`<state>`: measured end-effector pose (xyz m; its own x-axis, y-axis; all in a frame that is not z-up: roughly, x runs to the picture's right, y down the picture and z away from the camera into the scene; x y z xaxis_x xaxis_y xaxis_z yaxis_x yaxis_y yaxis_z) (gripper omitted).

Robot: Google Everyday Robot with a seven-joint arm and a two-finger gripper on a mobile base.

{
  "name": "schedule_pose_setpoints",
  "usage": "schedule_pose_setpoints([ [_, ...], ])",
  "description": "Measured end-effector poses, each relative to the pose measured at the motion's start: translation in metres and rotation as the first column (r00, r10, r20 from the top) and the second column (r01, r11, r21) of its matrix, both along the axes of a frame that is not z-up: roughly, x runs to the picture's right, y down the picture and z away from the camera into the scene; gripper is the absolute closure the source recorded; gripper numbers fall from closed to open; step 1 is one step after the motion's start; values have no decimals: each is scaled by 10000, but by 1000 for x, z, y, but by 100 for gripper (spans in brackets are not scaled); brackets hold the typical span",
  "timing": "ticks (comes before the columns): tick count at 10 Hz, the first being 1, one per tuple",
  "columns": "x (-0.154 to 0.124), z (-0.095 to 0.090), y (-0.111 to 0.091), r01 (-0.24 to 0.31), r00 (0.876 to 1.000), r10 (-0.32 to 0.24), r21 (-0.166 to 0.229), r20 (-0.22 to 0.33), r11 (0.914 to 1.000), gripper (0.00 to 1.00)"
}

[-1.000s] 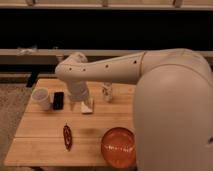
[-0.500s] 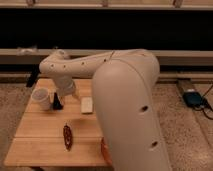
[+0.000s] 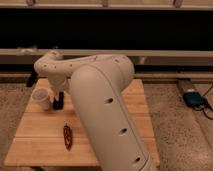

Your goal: Place the eraser in the ceramic cup

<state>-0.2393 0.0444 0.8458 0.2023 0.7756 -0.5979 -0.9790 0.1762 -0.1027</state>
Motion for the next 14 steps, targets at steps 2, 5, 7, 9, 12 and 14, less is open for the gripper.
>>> schedule_pose_setpoints([
  [2, -17, 23, -2, -218, 9998, 218, -31, 9, 9998, 35],
  [5, -34, 42, -1, -287, 9996, 288, -155, 62, 9995, 35],
  [7, -41, 51, 0, -317, 9994, 321, -341, 123, 9989, 35],
  [9, -49, 59, 2, -246, 9995, 256, -493, 199, 9985, 35],
  [12, -58, 71, 6, -219, 9991, 247, -759, 359, 9969, 35],
  [14, -64, 78, 8, -245, 9987, 284, -901, 431, 9956, 35],
])
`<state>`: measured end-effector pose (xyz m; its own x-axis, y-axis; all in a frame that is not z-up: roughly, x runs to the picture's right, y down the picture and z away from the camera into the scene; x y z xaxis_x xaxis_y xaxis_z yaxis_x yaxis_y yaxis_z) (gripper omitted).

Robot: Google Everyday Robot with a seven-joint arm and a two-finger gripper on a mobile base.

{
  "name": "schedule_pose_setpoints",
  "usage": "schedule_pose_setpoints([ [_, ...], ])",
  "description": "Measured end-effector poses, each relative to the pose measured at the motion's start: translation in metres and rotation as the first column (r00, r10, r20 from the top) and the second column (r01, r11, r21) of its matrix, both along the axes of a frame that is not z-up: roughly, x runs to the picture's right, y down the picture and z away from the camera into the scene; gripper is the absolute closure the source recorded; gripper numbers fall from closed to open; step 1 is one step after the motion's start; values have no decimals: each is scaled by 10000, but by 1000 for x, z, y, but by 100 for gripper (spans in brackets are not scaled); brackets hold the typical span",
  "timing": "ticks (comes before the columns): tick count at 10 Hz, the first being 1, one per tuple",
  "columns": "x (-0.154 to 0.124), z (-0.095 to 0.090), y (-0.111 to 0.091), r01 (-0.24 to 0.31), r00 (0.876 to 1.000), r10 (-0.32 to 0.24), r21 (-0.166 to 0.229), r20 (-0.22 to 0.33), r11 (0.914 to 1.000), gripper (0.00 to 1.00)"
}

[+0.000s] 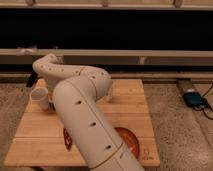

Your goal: Place the eraser in the ceramic cup

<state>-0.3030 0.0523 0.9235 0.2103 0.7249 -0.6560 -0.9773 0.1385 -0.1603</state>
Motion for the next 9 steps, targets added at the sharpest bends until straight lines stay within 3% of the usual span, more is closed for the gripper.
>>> schedule_pose_setpoints([
  [8, -14, 15, 12, 435, 9987, -436, -42, -274, 9990, 35],
  [9, -15, 16, 14, 480, 9984, -481, -57, -308, 9988, 39],
])
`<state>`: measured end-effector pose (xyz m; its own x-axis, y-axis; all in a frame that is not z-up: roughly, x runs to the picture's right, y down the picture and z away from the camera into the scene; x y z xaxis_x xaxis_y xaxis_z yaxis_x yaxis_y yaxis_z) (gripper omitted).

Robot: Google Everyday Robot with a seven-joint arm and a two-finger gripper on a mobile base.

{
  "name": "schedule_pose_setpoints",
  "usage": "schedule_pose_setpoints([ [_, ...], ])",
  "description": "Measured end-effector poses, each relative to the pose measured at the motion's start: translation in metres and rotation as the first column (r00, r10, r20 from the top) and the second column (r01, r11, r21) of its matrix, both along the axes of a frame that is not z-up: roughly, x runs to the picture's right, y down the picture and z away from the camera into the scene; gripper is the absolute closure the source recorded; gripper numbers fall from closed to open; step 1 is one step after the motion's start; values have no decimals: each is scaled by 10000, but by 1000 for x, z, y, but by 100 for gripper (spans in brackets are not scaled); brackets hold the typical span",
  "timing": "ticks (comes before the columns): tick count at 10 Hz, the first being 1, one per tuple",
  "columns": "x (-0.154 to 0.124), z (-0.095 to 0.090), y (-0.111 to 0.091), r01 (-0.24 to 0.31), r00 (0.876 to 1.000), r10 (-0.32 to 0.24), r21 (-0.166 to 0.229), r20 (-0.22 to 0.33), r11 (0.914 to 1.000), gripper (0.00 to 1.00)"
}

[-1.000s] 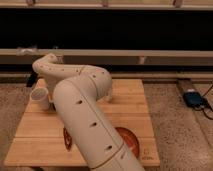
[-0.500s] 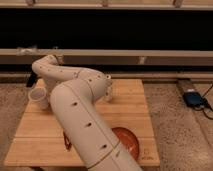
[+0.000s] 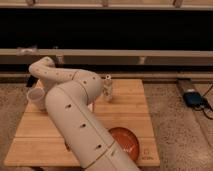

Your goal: Place the eraser in the ceramic cup

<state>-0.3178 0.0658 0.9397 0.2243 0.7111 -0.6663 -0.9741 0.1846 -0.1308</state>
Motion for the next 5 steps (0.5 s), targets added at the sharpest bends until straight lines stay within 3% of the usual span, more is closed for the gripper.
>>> schedule_pose_setpoints([
  [5, 5, 4, 5, 145, 9997, -150, -241, -179, 9996, 90],
])
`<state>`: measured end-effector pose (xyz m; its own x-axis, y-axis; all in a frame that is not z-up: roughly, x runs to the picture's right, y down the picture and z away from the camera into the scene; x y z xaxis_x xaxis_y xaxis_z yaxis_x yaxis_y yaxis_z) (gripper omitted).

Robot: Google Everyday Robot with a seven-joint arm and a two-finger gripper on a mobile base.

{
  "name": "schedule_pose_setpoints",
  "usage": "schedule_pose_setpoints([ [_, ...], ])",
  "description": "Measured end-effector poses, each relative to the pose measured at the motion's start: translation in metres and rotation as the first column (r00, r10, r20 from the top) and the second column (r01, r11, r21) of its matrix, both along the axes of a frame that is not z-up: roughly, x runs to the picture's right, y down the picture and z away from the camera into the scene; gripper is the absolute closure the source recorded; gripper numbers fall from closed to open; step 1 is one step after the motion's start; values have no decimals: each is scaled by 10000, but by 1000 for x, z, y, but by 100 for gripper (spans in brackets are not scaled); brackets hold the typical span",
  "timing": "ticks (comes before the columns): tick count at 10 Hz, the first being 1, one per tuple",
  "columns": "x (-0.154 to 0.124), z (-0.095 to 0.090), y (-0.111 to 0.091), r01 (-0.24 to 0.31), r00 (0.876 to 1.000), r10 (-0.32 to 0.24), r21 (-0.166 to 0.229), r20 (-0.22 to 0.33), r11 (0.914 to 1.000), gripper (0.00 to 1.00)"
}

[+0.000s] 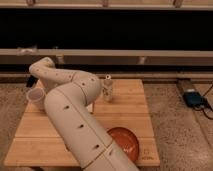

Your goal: Place the eraser in the ceramic cup

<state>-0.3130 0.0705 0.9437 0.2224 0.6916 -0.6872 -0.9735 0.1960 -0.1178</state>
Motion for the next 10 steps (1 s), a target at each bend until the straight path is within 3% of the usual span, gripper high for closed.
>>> schedule_pose_setpoints([
  [2, 10, -3, -3, -208, 9996, 209, 4, -185, 9998, 100],
  [5, 23, -23, -28, -732, 9973, 736, 493, -67, 9961, 100],
  [9, 32, -80, -69, -1336, 9882, 1207, 1450, 941, 9804, 100],
  [10, 30, -104, -81, -1469, 9821, 1219, 1784, 1435, 9729, 100],
])
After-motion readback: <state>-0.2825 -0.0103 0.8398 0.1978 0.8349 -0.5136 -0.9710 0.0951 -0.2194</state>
